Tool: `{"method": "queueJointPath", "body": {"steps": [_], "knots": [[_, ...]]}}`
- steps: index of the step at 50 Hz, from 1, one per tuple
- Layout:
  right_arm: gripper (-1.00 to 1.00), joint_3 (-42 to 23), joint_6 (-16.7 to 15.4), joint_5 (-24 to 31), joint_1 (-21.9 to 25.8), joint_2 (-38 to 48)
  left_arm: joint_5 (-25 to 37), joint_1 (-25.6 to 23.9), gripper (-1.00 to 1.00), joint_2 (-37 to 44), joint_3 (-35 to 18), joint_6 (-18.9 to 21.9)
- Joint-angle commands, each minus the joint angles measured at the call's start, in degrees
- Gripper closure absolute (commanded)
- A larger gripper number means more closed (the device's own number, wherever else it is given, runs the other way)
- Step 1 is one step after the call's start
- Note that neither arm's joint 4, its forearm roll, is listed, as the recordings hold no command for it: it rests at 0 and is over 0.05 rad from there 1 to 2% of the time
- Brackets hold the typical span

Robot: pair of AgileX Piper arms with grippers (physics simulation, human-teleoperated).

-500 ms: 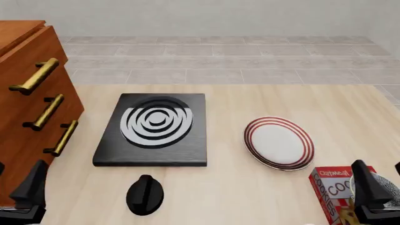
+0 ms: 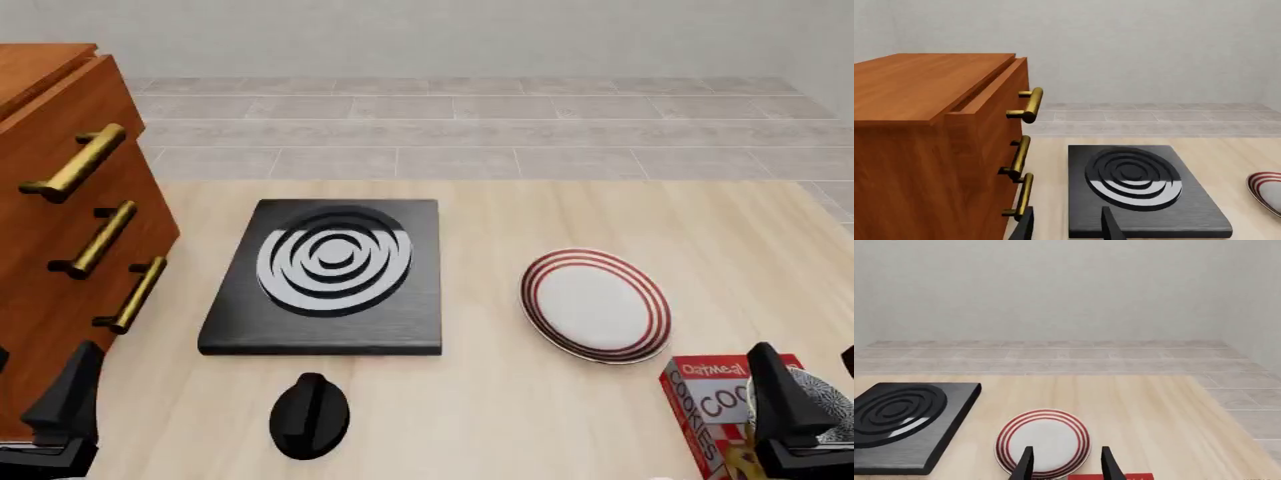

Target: Pick the akita bowl on the cookies box and place it on the plate.

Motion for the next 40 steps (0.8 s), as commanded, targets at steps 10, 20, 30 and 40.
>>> {"method": "queueJointPath", "body": {"steps": [10, 20, 30, 40], "knots": [[-1.0, -4.9, 3.5, 3.5, 0.1, 0.0, 0.0, 0.0, -1.0, 0.0, 0.0, 0.0], [-1.0, -23.3, -1.5, 16.1, 3.0, 5.5, 0.0, 0.0, -1.0, 0.0, 0.0, 0.0], [-1.0, -40.3, -2.3, 27.7, -0.5, 11.6, 0.0, 0.0, -1.0, 0.0, 0.0, 0.0], [-1.0, -51.7, 3.0, 38.3, -7.4, 15.4, 0.0, 0.0, -1.0, 0.0, 0.0, 0.0]]}}
